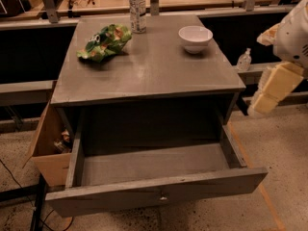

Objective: Place blue plastic bottle into top drawer

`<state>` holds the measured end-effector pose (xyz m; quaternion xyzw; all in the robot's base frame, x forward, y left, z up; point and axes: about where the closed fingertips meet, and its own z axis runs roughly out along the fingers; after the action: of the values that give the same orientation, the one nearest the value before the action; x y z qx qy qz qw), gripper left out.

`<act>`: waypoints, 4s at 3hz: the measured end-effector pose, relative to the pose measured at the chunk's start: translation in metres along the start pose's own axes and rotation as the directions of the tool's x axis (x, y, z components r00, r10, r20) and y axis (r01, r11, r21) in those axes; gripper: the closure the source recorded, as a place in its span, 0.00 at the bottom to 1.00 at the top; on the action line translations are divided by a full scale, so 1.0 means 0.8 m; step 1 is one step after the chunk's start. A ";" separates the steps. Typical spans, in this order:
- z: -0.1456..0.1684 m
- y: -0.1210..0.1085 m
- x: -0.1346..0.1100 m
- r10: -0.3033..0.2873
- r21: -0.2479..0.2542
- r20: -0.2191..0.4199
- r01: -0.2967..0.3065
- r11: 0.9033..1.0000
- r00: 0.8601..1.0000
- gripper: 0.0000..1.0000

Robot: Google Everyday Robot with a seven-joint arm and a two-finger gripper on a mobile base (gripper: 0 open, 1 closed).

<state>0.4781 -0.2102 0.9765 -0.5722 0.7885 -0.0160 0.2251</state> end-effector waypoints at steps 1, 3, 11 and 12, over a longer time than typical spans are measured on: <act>0.033 -0.057 -0.031 0.027 0.049 0.145 -0.034 0.998 0.989 0.00; 0.103 -0.155 -0.129 0.185 0.013 0.451 -0.213 0.977 0.873 0.00; 0.276 -0.342 -0.292 0.340 0.047 0.756 -0.564 0.824 0.560 0.00; 0.293 -0.378 -0.334 0.306 0.057 0.796 -0.568 0.821 0.522 0.00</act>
Offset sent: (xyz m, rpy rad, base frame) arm 0.1868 0.0621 0.0029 0.5431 -0.2328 -0.1018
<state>0.9012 -0.0167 0.9415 -0.2618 0.7259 0.1588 0.6159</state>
